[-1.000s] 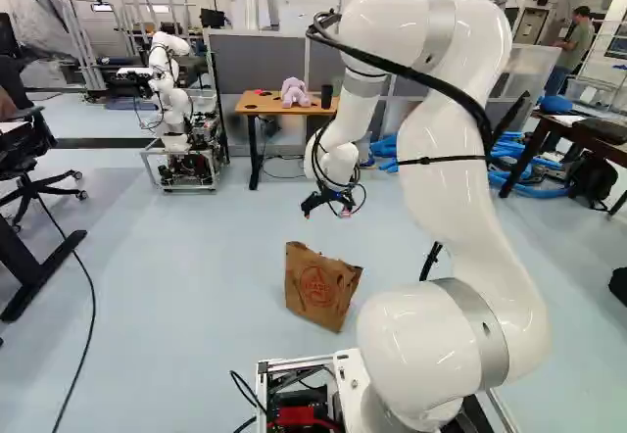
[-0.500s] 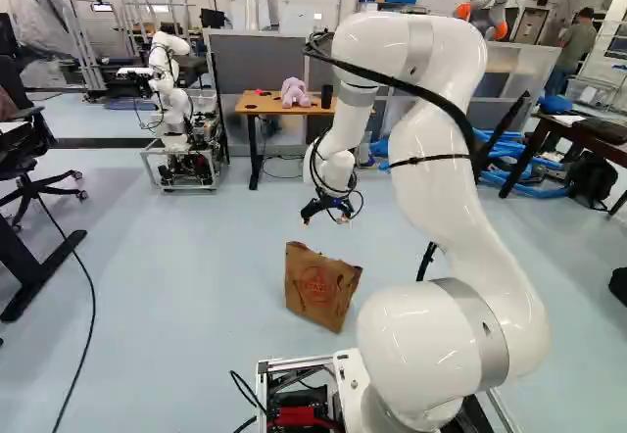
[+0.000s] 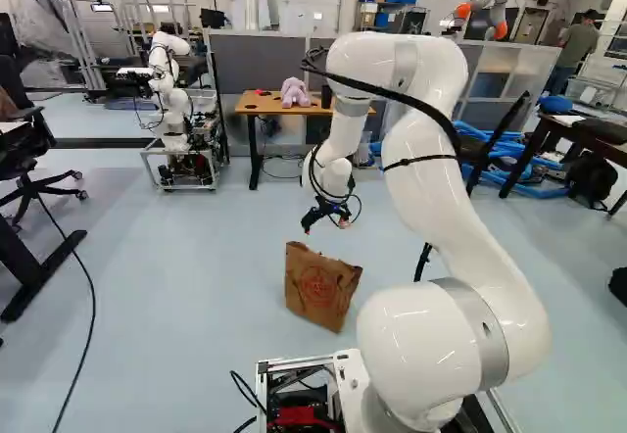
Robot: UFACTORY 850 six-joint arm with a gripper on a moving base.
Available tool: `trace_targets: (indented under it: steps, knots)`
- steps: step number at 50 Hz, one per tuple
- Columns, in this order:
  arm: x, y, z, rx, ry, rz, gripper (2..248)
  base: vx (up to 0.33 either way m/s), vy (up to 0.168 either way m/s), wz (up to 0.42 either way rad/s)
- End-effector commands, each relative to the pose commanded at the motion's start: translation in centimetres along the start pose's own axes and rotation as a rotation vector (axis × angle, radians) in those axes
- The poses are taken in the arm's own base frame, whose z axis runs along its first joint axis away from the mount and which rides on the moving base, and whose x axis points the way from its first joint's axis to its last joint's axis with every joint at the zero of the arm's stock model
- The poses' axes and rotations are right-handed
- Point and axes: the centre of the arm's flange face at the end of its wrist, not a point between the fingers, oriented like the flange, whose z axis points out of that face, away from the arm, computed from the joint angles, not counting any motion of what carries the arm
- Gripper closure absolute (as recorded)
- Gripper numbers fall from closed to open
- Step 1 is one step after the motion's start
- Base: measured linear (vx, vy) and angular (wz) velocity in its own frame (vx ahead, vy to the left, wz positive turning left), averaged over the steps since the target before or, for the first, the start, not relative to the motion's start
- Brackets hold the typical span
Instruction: Pick up the bag on the ground and place it on the table
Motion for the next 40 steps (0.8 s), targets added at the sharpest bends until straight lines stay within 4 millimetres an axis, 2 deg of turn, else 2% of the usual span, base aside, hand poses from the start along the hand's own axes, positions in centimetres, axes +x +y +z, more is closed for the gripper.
trace_targets:
  steps: [40]
  knots:
    - [-0.3, -0.1, 6.0, 0.022, -0.050, -0.420, 3, 0.000, 0.000, 0.000]
